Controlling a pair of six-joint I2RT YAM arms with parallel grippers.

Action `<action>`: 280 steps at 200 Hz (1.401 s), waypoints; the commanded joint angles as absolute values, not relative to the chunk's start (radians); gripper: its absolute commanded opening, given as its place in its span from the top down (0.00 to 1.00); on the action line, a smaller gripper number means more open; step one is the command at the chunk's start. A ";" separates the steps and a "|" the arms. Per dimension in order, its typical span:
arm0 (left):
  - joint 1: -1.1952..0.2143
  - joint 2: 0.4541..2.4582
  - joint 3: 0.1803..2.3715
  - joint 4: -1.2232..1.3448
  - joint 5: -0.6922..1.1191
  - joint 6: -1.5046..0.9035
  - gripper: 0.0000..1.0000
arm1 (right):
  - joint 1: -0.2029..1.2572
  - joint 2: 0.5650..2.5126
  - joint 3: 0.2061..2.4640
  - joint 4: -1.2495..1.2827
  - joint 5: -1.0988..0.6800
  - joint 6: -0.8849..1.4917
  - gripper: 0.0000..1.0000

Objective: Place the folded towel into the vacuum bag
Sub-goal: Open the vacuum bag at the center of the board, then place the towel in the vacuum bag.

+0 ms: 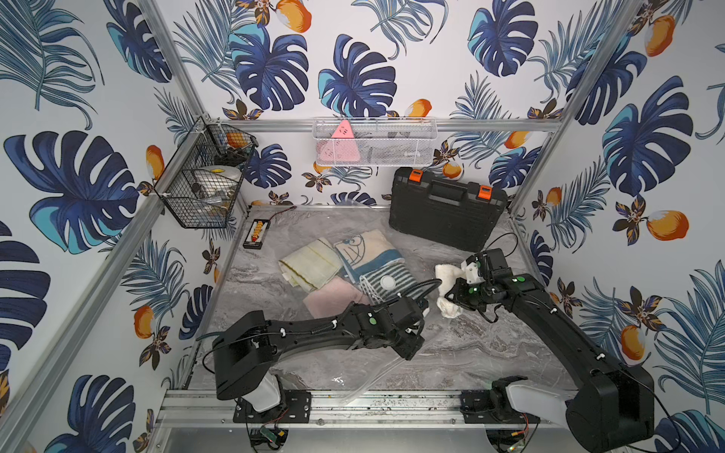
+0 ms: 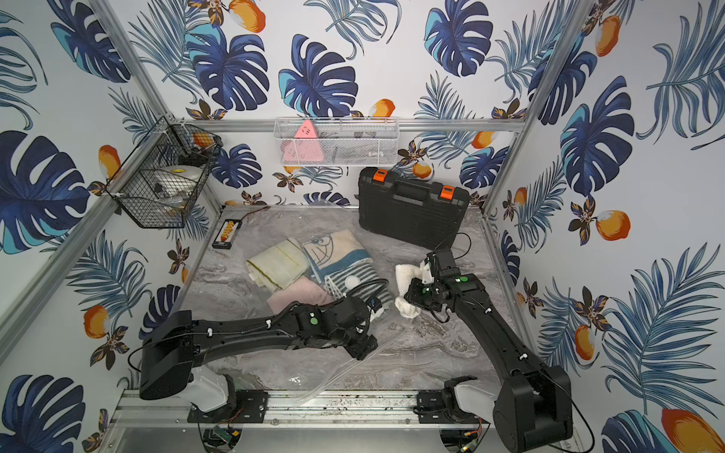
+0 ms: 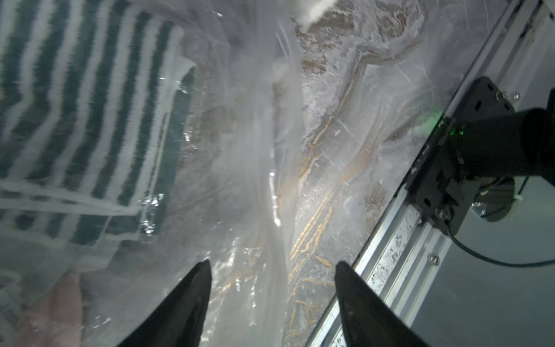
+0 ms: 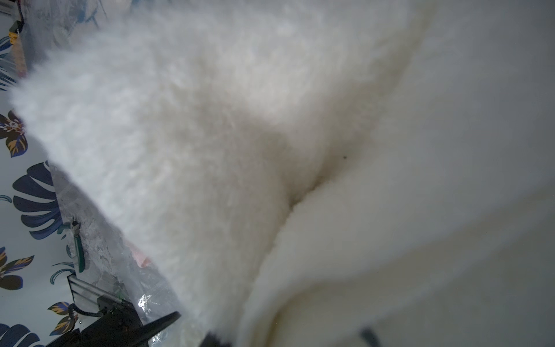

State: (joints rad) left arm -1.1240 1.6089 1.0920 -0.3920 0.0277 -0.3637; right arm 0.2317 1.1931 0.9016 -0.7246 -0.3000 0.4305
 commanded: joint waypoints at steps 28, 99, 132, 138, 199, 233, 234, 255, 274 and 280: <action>-1.166 1.625 1.085 -0.526 -0.131 -0.321 0.32 | 0.228 1.140 0.854 -0.753 -0.369 0.478 0.82; -1.101 1.552 1.059 -0.468 -0.228 -0.329 1.00 | 0.508 0.971 0.736 -0.754 -0.316 0.658 0.84; -1.009 1.437 1.073 -0.454 -0.195 -0.382 1.00 | 0.792 0.853 0.637 -0.628 -0.242 0.850 0.87; -1.006 1.427 1.083 -0.458 -0.197 -0.385 1.00 | 0.841 0.847 0.618 -0.600 -0.219 0.877 0.87; -1.008 1.327 1.126 -0.424 -0.106 -0.397 1.00 | 1.004 1.193 0.575 -0.357 -0.126 0.880 0.89; -1.015 1.291 1.115 -0.430 -0.079 -0.408 1.00 | 1.068 1.296 0.680 -0.340 -0.064 0.817 0.89; -1.015 1.289 1.114 -0.430 -0.079 -0.409 1.00 | 1.070 1.296 0.690 -0.339 -0.062 0.813 0.89; -1.016 1.269 1.086 -0.413 -0.078 -0.416 1.00 | 1.091 1.354 0.760 -0.283 -0.069 0.755 0.90; -1.017 1.269 1.083 -0.409 -0.075 -0.418 1.00 | 1.094 1.448 0.813 -0.205 -0.106 0.702 0.90; -1.018 1.273 1.082 -0.407 -0.075 -0.419 1.00 | 1.094 1.476 0.837 -0.196 -0.105 0.682 0.89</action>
